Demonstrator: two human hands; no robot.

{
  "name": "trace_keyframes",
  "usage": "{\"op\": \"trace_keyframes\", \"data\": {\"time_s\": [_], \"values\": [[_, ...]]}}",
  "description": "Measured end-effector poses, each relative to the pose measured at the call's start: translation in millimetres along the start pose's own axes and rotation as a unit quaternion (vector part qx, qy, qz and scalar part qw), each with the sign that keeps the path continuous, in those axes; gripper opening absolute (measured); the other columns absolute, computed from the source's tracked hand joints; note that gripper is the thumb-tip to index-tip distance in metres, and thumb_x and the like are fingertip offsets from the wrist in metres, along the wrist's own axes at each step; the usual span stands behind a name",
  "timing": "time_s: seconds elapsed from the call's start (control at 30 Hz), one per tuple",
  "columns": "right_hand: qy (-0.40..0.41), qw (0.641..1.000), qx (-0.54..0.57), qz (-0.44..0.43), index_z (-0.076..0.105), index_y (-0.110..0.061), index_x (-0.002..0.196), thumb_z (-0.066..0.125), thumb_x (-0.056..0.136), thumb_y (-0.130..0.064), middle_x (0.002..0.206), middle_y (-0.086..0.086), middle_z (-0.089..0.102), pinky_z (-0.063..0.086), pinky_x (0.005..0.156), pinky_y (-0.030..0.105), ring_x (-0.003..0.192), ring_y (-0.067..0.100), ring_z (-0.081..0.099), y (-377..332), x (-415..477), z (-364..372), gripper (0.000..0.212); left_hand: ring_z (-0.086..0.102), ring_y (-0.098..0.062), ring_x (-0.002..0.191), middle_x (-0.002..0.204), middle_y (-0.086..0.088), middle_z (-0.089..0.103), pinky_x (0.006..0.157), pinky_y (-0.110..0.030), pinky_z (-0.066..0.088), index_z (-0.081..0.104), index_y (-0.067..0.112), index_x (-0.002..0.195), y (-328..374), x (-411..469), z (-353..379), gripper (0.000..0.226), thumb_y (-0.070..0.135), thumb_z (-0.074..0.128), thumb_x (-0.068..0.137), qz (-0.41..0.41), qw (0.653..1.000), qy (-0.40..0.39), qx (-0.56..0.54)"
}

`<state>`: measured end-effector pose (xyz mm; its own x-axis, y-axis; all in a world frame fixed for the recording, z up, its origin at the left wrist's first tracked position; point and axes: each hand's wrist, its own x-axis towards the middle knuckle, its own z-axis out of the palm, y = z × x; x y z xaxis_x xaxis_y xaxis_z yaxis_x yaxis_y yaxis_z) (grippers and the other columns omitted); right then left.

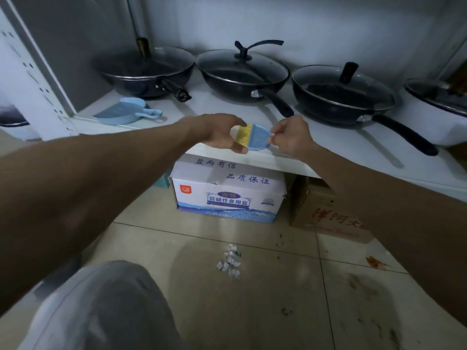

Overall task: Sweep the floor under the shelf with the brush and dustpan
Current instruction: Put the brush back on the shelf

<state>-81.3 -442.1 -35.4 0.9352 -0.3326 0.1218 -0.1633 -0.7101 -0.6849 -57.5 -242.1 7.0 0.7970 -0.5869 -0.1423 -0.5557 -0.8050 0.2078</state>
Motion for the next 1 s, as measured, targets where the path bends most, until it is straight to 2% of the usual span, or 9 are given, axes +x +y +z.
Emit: {"op": "trace_keyframes", "data": {"time_s": [0.07,0.13,0.3,0.43,0.67,0.8,0.9,1.0], "values": [[-0.026,1.0,-0.012,-0.001,0.07,-0.008,0.099,0.077,0.075,-0.002,0.117,0.009,0.061,0.053,0.085,0.023,0.109,0.02,0.059,-15.6,-6.6,3.2,0.026,0.034,-0.021,0.141,0.156,0.005,0.034,0.112,-0.039,0.03,0.03,0.03,0.151,-11.1,-18.6,-7.3,0.085,0.063,0.064,0.08,-0.023,0.999,0.01,0.023],[-0.058,0.998,-0.02,-0.018,0.069,-0.008,0.1,0.071,0.076,0.003,0.116,0.008,0.062,0.051,0.086,0.022,0.109,0.019,0.06,-31.8,-12.5,10.4,0.026,0.033,-0.023,0.142,0.157,0.005,0.032,0.114,-0.041,0.029,0.029,0.031,0.151,-24.6,-36.8,-12.9,0.086,0.065,0.063,0.08,-0.048,0.998,0.019,0.034],[-0.092,0.994,-0.028,-0.051,0.068,-0.022,0.092,0.071,0.066,-0.009,0.11,0.006,0.064,0.052,0.079,0.023,0.09,0.017,0.064,-77.0,-30.9,39.3,0.03,0.034,-0.024,0.142,0.156,0.003,0.034,0.115,-0.043,0.03,0.031,0.031,0.15,-64.3,-76.9,-19.4,0.086,0.066,0.063,0.078,-0.09,0.995,0.032,0.036],[-0.129,0.988,-0.037,-0.079,0.068,-0.017,0.102,0.071,0.07,-0.005,0.109,0.007,0.06,0.046,0.065,0.019,0.077,0.014,0.061,-116.1,-48.3,68.4,0.034,0.035,-0.026,0.141,0.157,0.001,0.032,0.114,-0.046,0.03,0.031,0.03,0.151,-95.3,-113.2,-24.6,0.086,0.067,0.061,0.079,-0.118,0.991,0.039,0.038],[-0.18,0.973,-0.046,-0.136,0.071,-0.018,0.099,0.073,0.069,-0.009,0.109,0.005,0.064,0.052,0.076,0.025,0.091,0.018,0.063,-184.9,-76.7,138.2,0.03,0.038,-0.027,0.139,0.154,-0.002,0.038,0.111,-0.046,0.032,0.036,0.026,0.149,-154.1,-186.3,-22.7,0.08,0.062,0.063,0.082,-0.194,0.98,0.039,0.019],[-0.229,0.957,-0.031,-0.174,0.073,-0.014,0.102,0.07,0.073,-0.006,0.106,-0.001,0.067,0.045,0.078,0.022,0.099,0.017,0.062,-221.0,-98.5,186.5,0.031,0.033,-0.025,0.142,0.156,-0.002,0.034,0.115,-0.044,0.028,0.031,0.024,0.151,-200.9,-228.9,-7.8,0.085,0.062,0.063,0.082,-0.245,0.969,0.039,0.008],[-0.268,0.943,-0.033,-0.194,0.072,-0.014,0.102,0.068,0.073,-0.005,0.106,0.001,0.069,0.044,0.075,0.021,0.099,0.017,0.061,-239.0,-114.5,221.4,0.03,0.031,-0.024,0.143,0.157,-0.001,0.032,0.115,-0.043,0.026,0.032,0.025,0.151,-235.1,-255.3,7.2,0.085,0.061,0.064,0.082,-0.283,0.959,0.034,0.0],[-0.306,0.928,-0.031,-0.212,0.073,-0.003,0.097,0.065,0.077,0.001,0.098,0.008,0.071,0.05,0.068,0.022,0.091,0.019,0.063,-253.6,-131.5,254.3,0.022,0.031,-0.025,0.143,0.157,-0.001,0.032,0.115,-0.047,0.027,0.034,0.026,0.15,-267.7,-278.7,27.4,0.086,0.067,0.061,0.08,-0.309,0.951,0.014,0.008]]}}
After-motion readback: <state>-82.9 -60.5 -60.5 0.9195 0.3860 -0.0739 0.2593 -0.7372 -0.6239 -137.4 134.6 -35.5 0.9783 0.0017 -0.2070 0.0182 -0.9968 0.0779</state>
